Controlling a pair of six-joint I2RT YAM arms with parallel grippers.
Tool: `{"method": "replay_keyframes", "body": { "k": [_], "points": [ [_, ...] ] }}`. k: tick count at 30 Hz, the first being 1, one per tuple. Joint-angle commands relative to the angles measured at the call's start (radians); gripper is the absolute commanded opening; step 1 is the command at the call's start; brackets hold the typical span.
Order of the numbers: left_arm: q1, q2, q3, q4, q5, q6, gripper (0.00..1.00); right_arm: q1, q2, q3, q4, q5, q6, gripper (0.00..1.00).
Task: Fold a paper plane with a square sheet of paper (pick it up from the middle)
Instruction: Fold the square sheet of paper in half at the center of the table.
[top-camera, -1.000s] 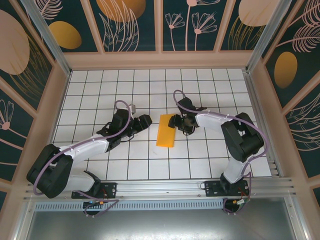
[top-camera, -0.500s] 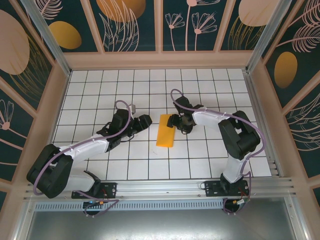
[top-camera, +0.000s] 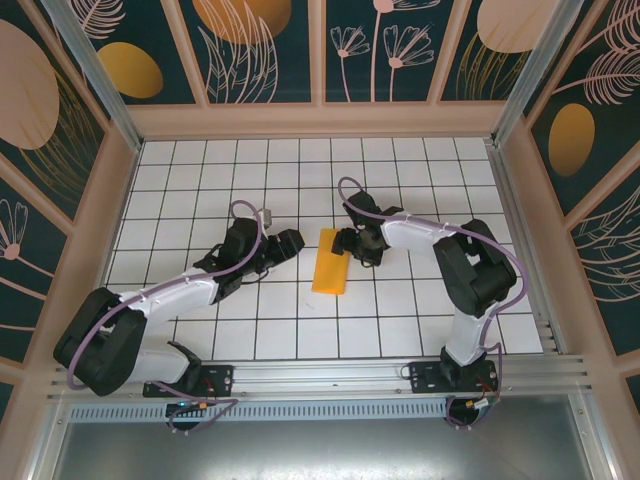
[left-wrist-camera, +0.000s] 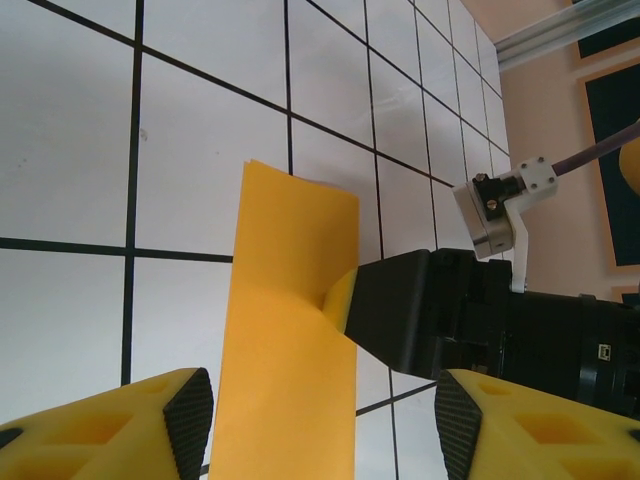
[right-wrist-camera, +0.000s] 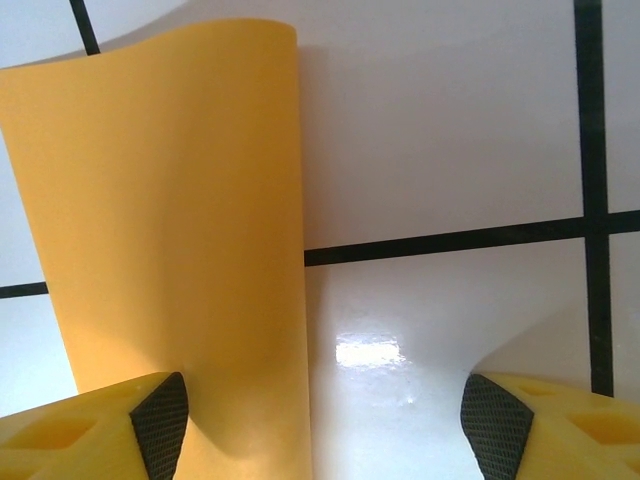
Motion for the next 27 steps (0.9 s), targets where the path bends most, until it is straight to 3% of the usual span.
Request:
{"method": "replay_keyframes", "body": {
  "k": [1, 27],
  "points": [
    [-0.002, 0.014, 0.024, 0.029, 0.019, 0.024, 0.63, 0.019, 0.094, -0.021, 0.054, -0.018, -0.005, 0.79],
    [-0.003, 0.067, 0.046, 0.030, 0.062, 0.028, 0.57, 0.009, 0.126, -0.004, 0.002, 0.014, -0.071, 0.77]
  ]
}}
